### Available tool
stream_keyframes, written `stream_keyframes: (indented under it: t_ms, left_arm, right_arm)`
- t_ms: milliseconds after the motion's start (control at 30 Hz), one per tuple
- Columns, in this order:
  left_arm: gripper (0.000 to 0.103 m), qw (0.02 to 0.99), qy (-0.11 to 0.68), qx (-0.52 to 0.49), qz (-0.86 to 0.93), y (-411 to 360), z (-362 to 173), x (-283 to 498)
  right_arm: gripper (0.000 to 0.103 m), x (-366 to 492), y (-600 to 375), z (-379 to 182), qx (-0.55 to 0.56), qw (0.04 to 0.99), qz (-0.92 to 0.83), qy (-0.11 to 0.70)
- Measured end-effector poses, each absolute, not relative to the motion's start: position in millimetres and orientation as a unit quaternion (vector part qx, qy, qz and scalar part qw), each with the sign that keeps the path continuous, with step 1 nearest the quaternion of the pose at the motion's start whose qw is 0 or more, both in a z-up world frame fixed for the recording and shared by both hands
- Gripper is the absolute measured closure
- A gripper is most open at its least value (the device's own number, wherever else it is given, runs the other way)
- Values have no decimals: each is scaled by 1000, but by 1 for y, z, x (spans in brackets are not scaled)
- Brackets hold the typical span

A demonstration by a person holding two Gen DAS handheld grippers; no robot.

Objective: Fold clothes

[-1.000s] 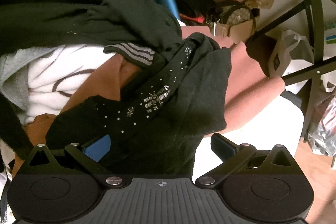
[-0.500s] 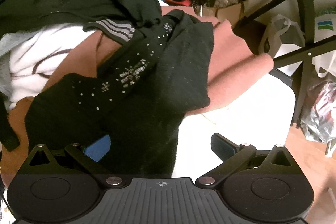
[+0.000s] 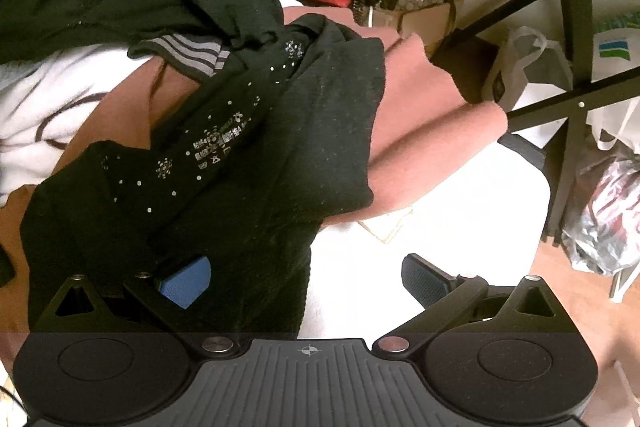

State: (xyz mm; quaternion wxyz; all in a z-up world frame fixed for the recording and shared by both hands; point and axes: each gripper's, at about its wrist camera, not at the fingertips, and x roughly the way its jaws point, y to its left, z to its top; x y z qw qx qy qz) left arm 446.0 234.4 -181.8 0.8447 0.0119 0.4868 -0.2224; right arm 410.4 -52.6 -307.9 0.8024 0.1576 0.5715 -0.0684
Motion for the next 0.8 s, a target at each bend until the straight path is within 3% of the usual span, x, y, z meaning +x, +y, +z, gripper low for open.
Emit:
stream_keyframes:
  t_ms: [367, 433, 500, 667, 733, 800]
  left_arm:
    - [43, 790, 541, 48, -284, 167, -257, 450]
    - [79, 770, 559, 62, -301, 162, -262, 445]
    - [90, 762, 567, 58, -306, 164, -260, 442]
    - [90, 762, 575, 58, -294, 171, -264, 441]
    - [99, 768, 565, 51, -297, 171, -260, 440]
    - [100, 785, 541, 42, -299, 172, -245, 436]
  right_arm:
    - [1, 409, -65, -305, 148, 806, -72, 569]
    - [1, 408, -67, -306, 150, 805, -74, 569]
    - [1, 408, -68, -308, 151, 805, -76, 569]
    - [1, 408, -69, -315, 153, 798, -84, 577]
    - [1, 408, -67, -315, 153, 798, -81, 578]
    - [1, 410, -65, -314, 149, 799, -79, 578]
